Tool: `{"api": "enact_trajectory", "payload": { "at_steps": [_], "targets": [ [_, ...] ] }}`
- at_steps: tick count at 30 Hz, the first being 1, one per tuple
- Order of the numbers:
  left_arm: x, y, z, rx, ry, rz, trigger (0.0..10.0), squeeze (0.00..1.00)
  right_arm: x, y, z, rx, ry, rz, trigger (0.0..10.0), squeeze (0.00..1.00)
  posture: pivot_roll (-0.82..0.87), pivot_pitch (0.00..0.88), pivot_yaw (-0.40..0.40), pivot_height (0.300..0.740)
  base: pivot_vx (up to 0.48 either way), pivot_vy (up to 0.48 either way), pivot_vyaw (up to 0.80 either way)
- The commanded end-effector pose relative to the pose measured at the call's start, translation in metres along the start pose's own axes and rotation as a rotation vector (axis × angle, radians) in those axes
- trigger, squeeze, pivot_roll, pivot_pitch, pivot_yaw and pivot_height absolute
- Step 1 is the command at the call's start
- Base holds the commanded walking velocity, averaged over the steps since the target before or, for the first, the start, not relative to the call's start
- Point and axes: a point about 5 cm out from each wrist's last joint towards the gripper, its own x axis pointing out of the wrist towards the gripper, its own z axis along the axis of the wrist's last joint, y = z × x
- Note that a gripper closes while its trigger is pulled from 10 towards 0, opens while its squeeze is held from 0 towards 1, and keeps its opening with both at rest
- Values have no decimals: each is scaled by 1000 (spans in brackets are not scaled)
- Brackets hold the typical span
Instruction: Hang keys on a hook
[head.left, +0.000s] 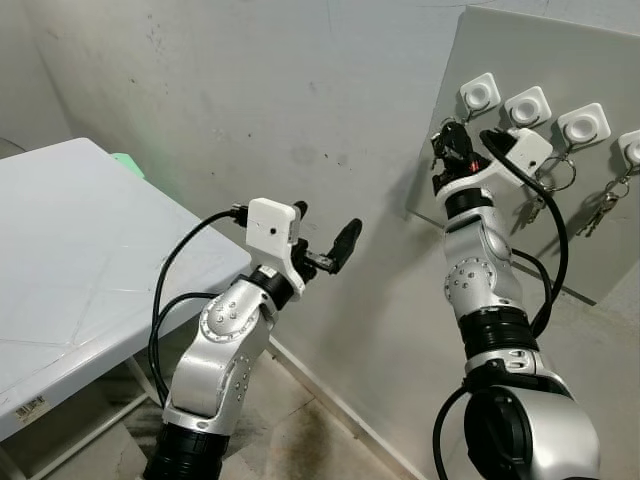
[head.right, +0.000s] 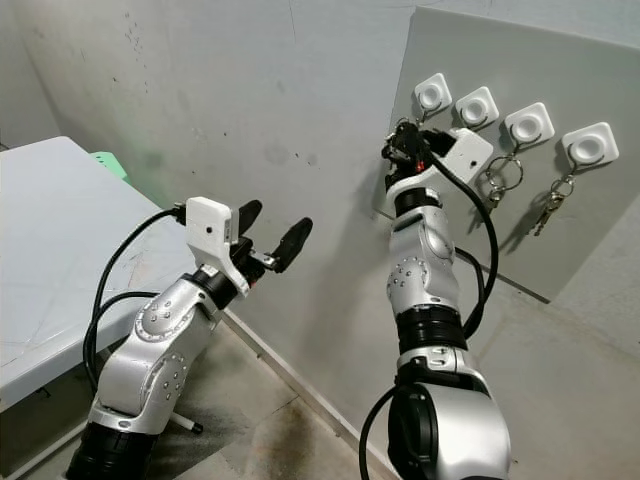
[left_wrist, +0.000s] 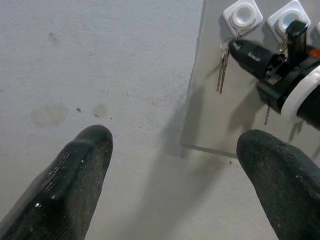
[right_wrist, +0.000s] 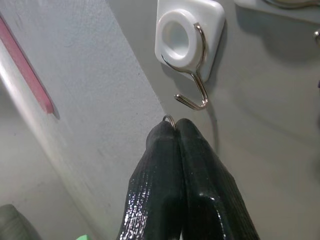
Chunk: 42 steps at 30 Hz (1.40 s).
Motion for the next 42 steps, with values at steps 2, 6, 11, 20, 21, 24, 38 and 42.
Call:
{"api": "enact_trajectory", "payload": {
  "at_steps": [2, 6, 11, 20, 21, 24, 38, 42],
  "targets": [
    [2, -3, 5, -2, -11, -10, 10000, 0, 4, 3, 7, 7, -30, 17, 10000, 0, 37, 0, -44, 740, 0, 0, 0],
    [2, -3, 5, -4, -11, -10, 10000, 0, 1, 6, 11, -4, -76, 47, 10000, 0, 36, 0, -40, 740, 0, 0, 0],
    [3, -3, 6, -7, -12, -9, 10000, 0, 2, 6, 13, 9, -93, 43, 10000, 0, 37, 0, -39, 740, 0, 0, 0],
    [2, -3, 5, -11, -10, -6, 10000, 0, 3, 2, 14, 32, -105, 8, 10000, 0, 37, 0, -39, 740, 0, 0, 0],
    [2, -3, 5, -11, -11, -4, 10000, 0, 4, 1, 14, 39, -102, -3, 10000, 0, 37, 0, -39, 740, 0, 0, 0],
    [2, -3, 6, -11, -12, -4, 10000, 0, 3, 2, 15, 38, -114, -3, 10000, 0, 37, 0, -39, 740, 0, 0, 0],
    [4, -4, 6, -11, -16, -8, 10000, 0, -1, 11, 6, 1, -80, 101, 10000, 0, 34, 0, -40, 740, 0, 0, 0],
    [5, -5, 6, -12, -16, -8, 10000, 0, -1, 15, 9, 23, -109, 137, 10000, 0, 34, 0, -40, 740, 0, 0, 0]
  ]
}}
